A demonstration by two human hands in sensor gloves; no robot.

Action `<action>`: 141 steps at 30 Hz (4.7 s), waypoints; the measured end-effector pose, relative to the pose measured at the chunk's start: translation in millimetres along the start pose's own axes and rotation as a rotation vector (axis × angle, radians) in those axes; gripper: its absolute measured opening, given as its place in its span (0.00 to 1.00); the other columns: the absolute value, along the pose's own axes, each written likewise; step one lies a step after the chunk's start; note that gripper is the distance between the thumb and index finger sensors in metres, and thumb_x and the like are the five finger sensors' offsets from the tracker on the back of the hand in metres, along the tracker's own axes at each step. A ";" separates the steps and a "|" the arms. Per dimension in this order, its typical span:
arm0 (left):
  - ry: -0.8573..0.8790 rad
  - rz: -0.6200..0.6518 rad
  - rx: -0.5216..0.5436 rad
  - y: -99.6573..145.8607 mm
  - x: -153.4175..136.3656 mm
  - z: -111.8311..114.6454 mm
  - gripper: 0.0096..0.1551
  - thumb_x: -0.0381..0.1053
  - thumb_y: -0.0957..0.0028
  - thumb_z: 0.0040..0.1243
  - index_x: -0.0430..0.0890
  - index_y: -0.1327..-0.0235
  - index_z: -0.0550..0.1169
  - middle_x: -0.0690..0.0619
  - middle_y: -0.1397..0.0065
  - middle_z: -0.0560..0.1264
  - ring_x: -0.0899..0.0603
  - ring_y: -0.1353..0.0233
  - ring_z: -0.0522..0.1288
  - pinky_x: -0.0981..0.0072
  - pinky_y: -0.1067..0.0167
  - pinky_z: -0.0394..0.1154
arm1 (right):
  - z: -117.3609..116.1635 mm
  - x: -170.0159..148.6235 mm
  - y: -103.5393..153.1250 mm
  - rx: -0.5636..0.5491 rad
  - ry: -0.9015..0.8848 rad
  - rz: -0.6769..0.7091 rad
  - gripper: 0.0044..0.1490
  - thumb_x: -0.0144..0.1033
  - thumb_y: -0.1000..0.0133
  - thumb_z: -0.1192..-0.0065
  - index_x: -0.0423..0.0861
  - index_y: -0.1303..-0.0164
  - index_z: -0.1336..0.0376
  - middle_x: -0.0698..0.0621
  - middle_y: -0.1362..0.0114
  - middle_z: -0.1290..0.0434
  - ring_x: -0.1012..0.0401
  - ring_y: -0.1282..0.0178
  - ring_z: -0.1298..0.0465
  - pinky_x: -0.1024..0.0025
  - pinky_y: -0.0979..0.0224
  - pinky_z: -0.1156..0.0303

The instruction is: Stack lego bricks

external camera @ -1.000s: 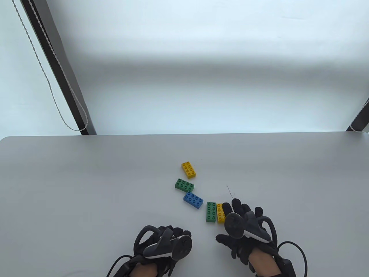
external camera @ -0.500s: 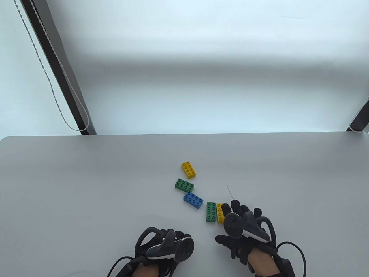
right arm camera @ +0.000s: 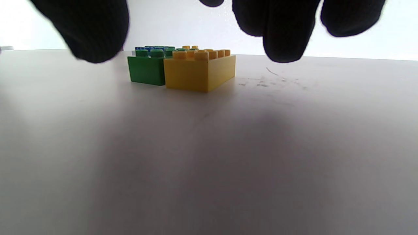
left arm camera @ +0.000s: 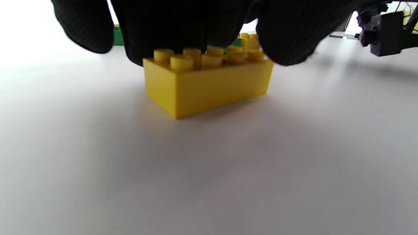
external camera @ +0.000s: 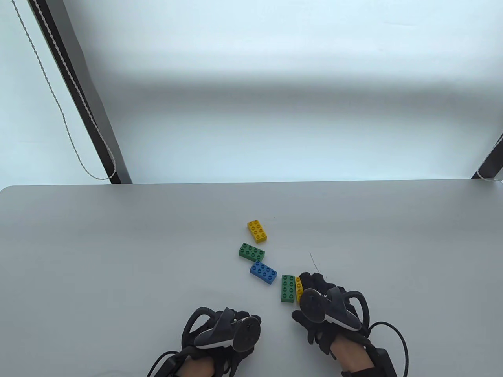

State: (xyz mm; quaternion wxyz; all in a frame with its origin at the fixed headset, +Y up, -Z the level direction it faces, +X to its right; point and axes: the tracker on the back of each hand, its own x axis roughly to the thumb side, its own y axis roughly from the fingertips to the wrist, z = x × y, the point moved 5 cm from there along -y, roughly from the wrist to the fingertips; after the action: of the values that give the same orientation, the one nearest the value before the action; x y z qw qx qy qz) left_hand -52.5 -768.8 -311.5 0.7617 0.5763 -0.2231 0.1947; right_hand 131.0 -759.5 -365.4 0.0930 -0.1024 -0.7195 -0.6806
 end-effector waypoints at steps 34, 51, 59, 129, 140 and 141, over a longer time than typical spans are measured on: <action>0.084 -0.082 -0.018 5.3 -35.2 -0.4 0.39 0.62 0.56 0.60 0.52 0.30 0.69 0.47 0.24 0.71 0.38 0.27 0.70 0.37 0.33 0.69 | -3.4 2.9 -15.5 -0.067 0.098 -0.089 0.44 0.55 0.56 0.28 0.45 0.35 0.39 0.42 0.44 0.19 0.49 0.55 0.14 0.46 0.46 0.21; 0.072 -0.079 -0.047 11.0 -38.2 2.0 0.39 0.62 0.58 0.63 0.52 0.31 0.70 0.47 0.25 0.72 0.38 0.28 0.72 0.37 0.33 0.69 | 23.5 -29.6 2.6 -0.117 -0.155 -0.091 0.45 0.48 0.58 0.24 0.50 0.32 0.43 0.43 0.39 0.22 0.48 0.50 0.16 0.44 0.42 0.23; 0.024 -0.096 -0.097 9.7 -40.8 12.7 0.39 0.62 0.59 0.66 0.52 0.33 0.73 0.48 0.26 0.73 0.39 0.29 0.73 0.38 0.34 0.70 | 30.7 -5.7 14.6 -0.069 -0.251 0.063 0.47 0.45 0.60 0.22 0.49 0.32 0.42 0.44 0.37 0.23 0.49 0.47 0.16 0.44 0.40 0.24; 0.036 -0.111 -0.076 10.2 -41.0 16.3 0.37 0.63 0.59 0.65 0.53 0.35 0.73 0.49 0.26 0.71 0.39 0.29 0.72 0.38 0.33 0.69 | -6.3 83.8 23.7 0.092 -0.035 0.343 0.45 0.53 0.58 0.28 0.45 0.34 0.39 0.45 0.34 0.24 0.47 0.43 0.18 0.41 0.37 0.27; 0.037 -0.111 -0.079 9.9 -41.3 16.2 0.37 0.63 0.59 0.65 0.53 0.35 0.73 0.49 0.26 0.71 0.39 0.29 0.72 0.38 0.33 0.69 | 11.1 44.4 11.0 -0.053 -0.128 0.156 0.45 0.55 0.58 0.29 0.43 0.34 0.38 0.43 0.35 0.23 0.48 0.46 0.17 0.43 0.40 0.25; 0.037 -0.111 -0.079 9.9 -41.3 16.2 0.37 0.63 0.60 0.65 0.53 0.35 0.73 0.49 0.26 0.71 0.39 0.29 0.72 0.38 0.33 0.69 | 11.7 40.8 9.7 -0.067 -0.128 0.135 0.45 0.55 0.57 0.29 0.43 0.34 0.39 0.43 0.35 0.24 0.47 0.46 0.17 0.43 0.40 0.25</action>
State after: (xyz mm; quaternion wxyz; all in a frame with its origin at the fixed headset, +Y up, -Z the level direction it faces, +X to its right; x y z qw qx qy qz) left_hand -93.9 -783.5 -323.2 0.7975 0.5537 -0.1840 0.1539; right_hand 94.5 -746.5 -345.7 0.0891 -0.1968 -0.6923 -0.6885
